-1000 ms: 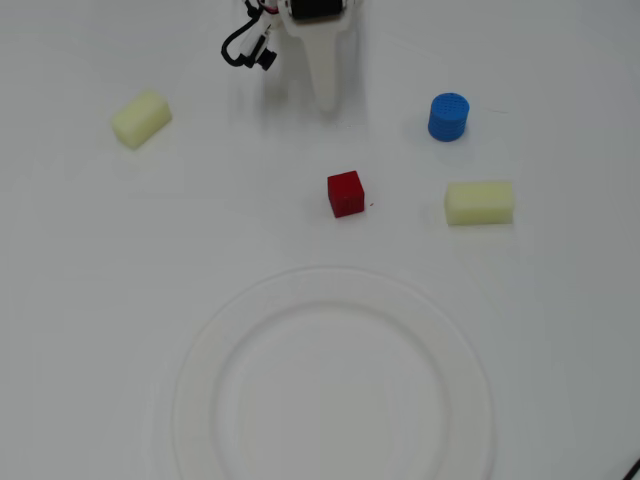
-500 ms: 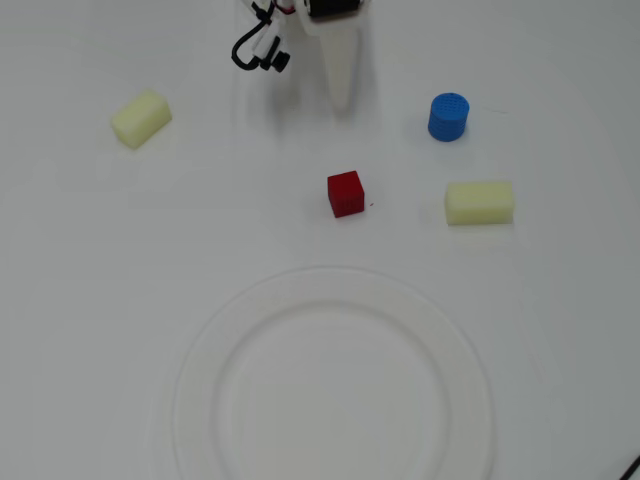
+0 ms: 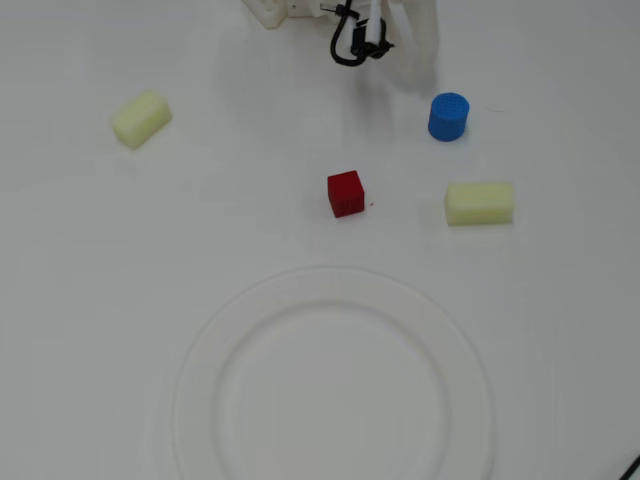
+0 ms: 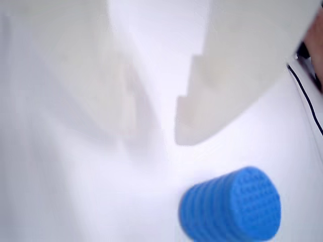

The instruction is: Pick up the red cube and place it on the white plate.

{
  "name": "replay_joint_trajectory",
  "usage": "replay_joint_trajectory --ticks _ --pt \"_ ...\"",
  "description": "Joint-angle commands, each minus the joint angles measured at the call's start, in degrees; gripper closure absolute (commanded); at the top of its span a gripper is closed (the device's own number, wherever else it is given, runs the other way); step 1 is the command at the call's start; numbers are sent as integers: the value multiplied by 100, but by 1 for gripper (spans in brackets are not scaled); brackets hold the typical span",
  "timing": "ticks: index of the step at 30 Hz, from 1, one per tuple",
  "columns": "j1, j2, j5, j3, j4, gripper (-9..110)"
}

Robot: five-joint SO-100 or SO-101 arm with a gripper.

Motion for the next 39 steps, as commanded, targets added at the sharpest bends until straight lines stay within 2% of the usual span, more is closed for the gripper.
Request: replay_joint_trajectory --ticks 1,2,6,9,15,17,21,25,28,36,37,39 --pt "940 -9 1828 26 -466 95" --pt "1468 -18 2188 26 -712 90" --pt "2303 -44 2399 -70 -1125 96" --pt "2514 -53 2549 -158 -1195 102" --pt "2874 -123 2364 -483 -1626 102" --pt "2839 -765 2391 -914 -1793 102" --pt "2795 -3208 2074 -2180 -1846 102" --pt "2848 -6091 2241 -3981 -1072 101" --pt "2804 -7321 2479 -4992 -633 101" --pt "2461 -8060 2698 -6275 -255 101" --pt "2487 -8060 2689 -6346 -255 98" --pt "2584 -7928 2689 -6478 -246 86"
